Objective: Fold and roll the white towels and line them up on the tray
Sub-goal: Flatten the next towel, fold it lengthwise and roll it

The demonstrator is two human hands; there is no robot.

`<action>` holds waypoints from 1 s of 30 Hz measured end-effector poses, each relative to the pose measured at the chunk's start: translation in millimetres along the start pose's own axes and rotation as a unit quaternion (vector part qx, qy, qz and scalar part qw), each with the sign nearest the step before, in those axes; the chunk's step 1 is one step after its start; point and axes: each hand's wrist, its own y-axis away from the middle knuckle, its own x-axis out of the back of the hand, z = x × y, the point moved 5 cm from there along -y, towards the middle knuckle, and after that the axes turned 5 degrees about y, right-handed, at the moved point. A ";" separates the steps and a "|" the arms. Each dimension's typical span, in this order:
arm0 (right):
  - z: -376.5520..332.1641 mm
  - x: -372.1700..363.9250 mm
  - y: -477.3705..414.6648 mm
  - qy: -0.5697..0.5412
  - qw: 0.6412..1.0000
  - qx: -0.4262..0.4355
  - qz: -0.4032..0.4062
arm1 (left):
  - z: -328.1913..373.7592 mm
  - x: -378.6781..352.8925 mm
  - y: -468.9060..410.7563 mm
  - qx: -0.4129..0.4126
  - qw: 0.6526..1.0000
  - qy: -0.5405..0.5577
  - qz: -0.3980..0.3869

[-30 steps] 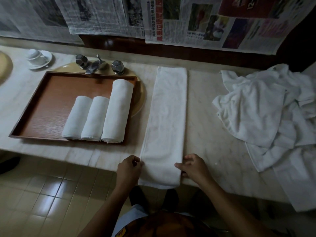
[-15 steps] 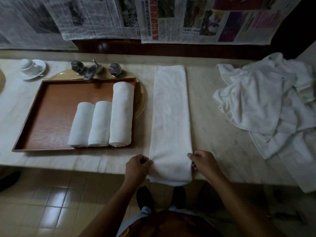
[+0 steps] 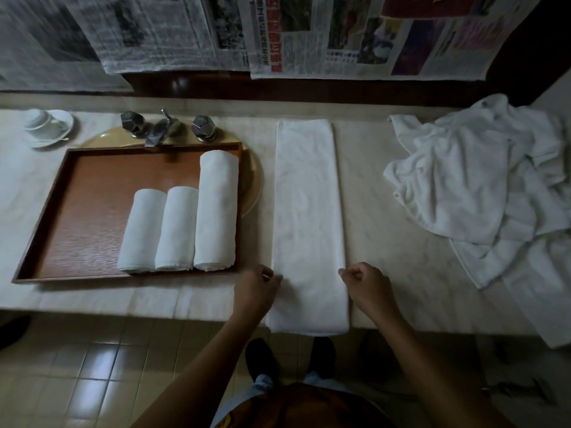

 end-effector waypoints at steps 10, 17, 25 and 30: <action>4.5 2.5 6.1 0.056 0.998 0.009 -0.035 | -7.3 -1.7 -2.1 0.004 1.000 -0.013 0.011; -4.5 1.0 11.3 0.034 0.999 0.012 -0.021 | -7.4 -1.4 1.0 0.015 1.000 0.005 0.013; -3.5 1.1 3.3 0.046 0.998 0.003 -0.033 | -16.6 3.7 -5.4 0.029 0.999 -0.003 -0.021; -5.7 2.4 7.6 -0.005 0.999 0.026 0.025 | -3.4 2.6 1.1 -0.049 0.998 -0.037 0.014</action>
